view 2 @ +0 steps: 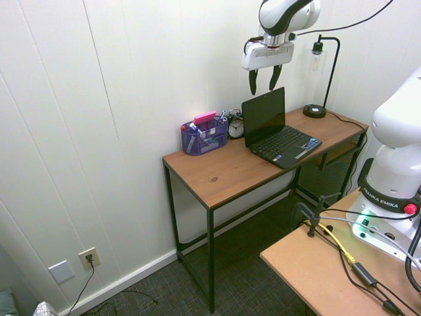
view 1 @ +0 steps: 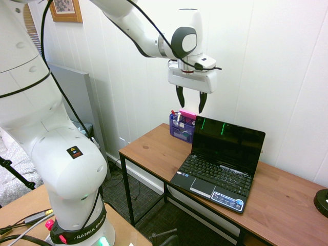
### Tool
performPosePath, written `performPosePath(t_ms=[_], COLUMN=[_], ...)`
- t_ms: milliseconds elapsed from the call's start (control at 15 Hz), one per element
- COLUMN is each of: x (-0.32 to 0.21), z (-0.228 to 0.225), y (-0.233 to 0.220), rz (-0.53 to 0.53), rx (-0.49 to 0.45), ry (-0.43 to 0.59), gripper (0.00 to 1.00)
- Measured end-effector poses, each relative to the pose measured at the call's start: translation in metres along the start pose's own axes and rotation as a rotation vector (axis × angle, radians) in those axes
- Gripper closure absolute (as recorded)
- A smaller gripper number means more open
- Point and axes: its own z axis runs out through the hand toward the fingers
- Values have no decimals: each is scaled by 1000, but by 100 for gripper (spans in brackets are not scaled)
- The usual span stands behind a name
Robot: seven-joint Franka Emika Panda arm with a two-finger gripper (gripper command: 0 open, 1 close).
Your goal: Close the laptop lid
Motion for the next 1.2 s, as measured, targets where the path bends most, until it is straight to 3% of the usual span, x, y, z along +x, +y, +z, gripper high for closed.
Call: performPosePath(t_ms=[533, 600, 1200], x=[115, 124, 135], z=[63, 70, 103], y=[-37, -39, -50], rz=[89, 96, 110], rx=[20, 15, -18], ry=[108, 110, 44], gripper=[0, 100, 100])
